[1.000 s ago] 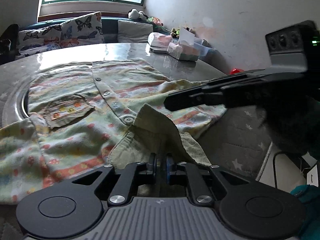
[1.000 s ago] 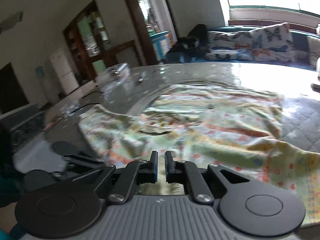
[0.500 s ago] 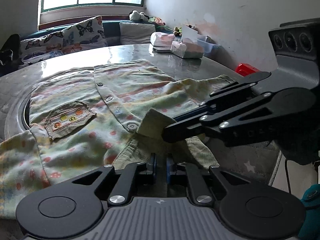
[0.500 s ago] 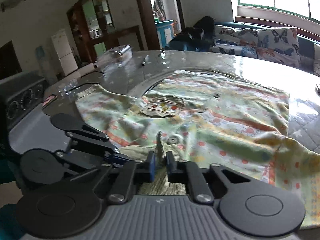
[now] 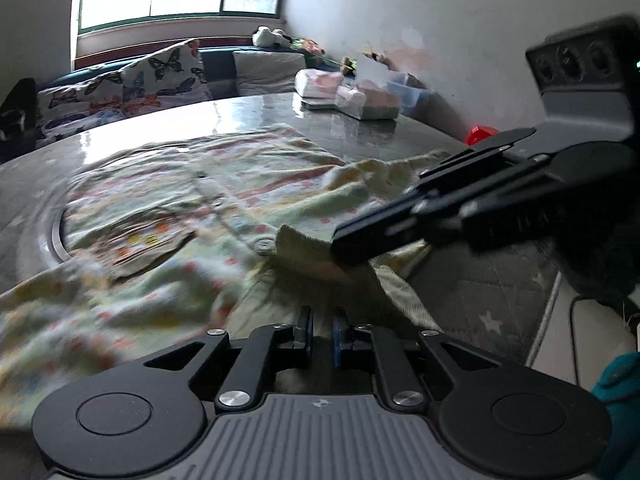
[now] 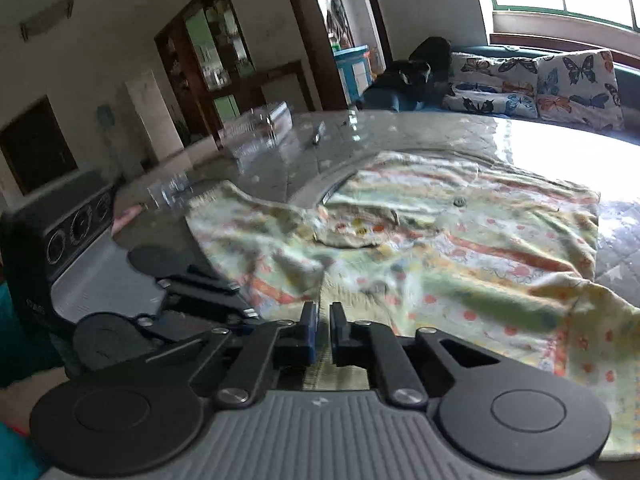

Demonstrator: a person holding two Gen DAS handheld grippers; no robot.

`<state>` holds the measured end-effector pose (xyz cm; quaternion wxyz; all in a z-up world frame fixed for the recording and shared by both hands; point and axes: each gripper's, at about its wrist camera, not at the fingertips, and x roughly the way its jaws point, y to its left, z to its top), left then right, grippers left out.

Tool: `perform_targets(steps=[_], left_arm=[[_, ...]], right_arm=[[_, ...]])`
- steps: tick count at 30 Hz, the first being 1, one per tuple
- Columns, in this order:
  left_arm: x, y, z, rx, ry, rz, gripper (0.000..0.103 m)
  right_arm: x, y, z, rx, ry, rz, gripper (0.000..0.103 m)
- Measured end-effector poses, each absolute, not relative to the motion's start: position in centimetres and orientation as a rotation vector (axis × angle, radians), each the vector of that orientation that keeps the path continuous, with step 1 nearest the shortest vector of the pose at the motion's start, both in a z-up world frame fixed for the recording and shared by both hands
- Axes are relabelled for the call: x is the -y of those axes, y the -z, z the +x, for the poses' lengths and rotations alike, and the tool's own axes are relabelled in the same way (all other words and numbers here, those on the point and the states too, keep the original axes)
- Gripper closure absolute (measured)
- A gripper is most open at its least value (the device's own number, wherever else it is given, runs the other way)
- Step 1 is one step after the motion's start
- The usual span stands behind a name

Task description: Fold clothes

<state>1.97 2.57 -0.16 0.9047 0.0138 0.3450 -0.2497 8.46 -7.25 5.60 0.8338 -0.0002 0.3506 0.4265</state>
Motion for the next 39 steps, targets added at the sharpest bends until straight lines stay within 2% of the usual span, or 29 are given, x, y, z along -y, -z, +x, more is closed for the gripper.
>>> perform_targets(steps=[3, 11, 16, 25, 27, 29, 39], left_arm=[[-4.7, -0.8, 0.7, -0.686, 0.466, 0.012, 0.091], [-6.5, -2.7, 1.7, -0.618, 0.366, -0.049, 0.09], [-4.2, -2.9, 3.3, -0.603, 0.435, -0.06, 0.09], [-2.2, 1.1, 6.0, -0.725, 0.45, -0.073, 0.09], [-2.4, 1.4, 5.8, -0.729, 0.45, -0.079, 0.09], [-2.3, 1.3, 5.7, -0.73, 0.45, -0.075, 0.089], [-1.7, 0.9, 5.4, -0.731, 0.455, -0.035, 0.083]], right_arm=[[7.7, -5.9, 9.0, -0.736, -0.899, 0.035, 0.093], [4.5, -2.4, 9.1, -0.786, -0.84, -0.182, 0.093], [3.6, -2.0, 7.8, -0.748, -0.851, -0.281, 0.085], [5.7, -2.1, 7.2, -0.767, -0.83, -0.243, 0.083], [6.5, -2.6, 7.0, -0.75, -0.824, -0.214, 0.073], [7.5, -3.2, 7.0, -0.731, -0.804, -0.187, 0.069], [16.0, -2.4, 9.1, -0.744, -0.508, -0.036, 0.068]])
